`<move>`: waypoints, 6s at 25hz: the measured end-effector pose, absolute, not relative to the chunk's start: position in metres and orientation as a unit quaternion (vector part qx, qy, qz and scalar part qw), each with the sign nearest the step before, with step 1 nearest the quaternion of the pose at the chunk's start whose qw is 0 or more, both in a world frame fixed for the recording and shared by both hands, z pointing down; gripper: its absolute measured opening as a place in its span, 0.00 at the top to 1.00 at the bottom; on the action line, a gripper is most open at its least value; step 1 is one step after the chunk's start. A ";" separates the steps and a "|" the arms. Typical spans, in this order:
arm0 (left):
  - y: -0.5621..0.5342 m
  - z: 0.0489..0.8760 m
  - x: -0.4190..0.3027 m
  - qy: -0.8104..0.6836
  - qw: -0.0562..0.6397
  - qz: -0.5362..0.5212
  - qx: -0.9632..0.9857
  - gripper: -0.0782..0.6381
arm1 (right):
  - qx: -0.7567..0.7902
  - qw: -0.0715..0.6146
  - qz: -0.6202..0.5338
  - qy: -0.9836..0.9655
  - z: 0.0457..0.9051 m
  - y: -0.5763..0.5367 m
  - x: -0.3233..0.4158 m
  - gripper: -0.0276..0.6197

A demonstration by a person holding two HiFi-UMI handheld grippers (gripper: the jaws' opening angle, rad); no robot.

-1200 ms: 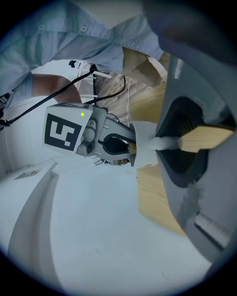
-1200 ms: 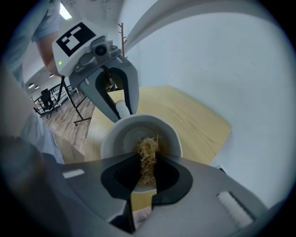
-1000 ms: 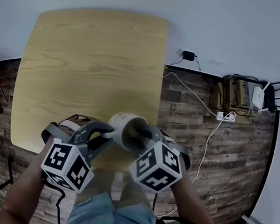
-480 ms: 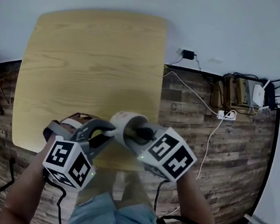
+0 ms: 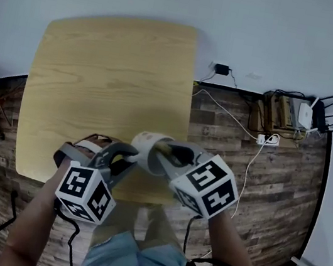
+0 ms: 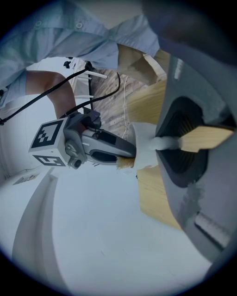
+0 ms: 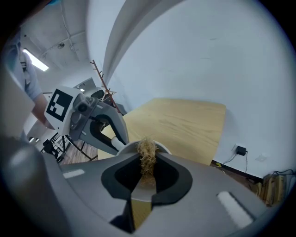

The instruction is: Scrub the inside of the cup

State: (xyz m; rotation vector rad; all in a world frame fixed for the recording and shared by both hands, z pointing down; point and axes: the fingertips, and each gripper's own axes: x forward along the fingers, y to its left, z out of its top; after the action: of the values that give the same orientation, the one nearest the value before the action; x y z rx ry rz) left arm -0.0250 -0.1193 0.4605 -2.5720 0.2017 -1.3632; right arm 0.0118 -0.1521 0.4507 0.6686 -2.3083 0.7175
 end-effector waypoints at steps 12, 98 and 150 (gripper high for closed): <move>-0.120 0.460 -0.021 0.070 0.116 -0.470 -0.872 0.80 | 0.266 0.396 0.176 -0.861 0.463 -0.146 0.029 0.87; -0.122 0.463 -0.020 0.084 0.120 -0.483 -0.863 0.80 | 0.223 0.377 0.159 -0.885 0.450 -0.125 0.053 0.87; -0.115 0.475 -0.034 0.119 0.034 -0.387 -0.914 0.79 | 0.393 0.213 0.178 -0.877 0.364 -0.162 0.056 0.87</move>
State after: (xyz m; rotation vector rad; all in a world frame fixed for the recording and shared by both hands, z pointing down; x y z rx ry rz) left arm -0.0341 -0.1152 0.4750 -2.8105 0.3659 -1.1900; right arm 0.0561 -0.1623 0.3639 1.0913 -2.4332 0.4952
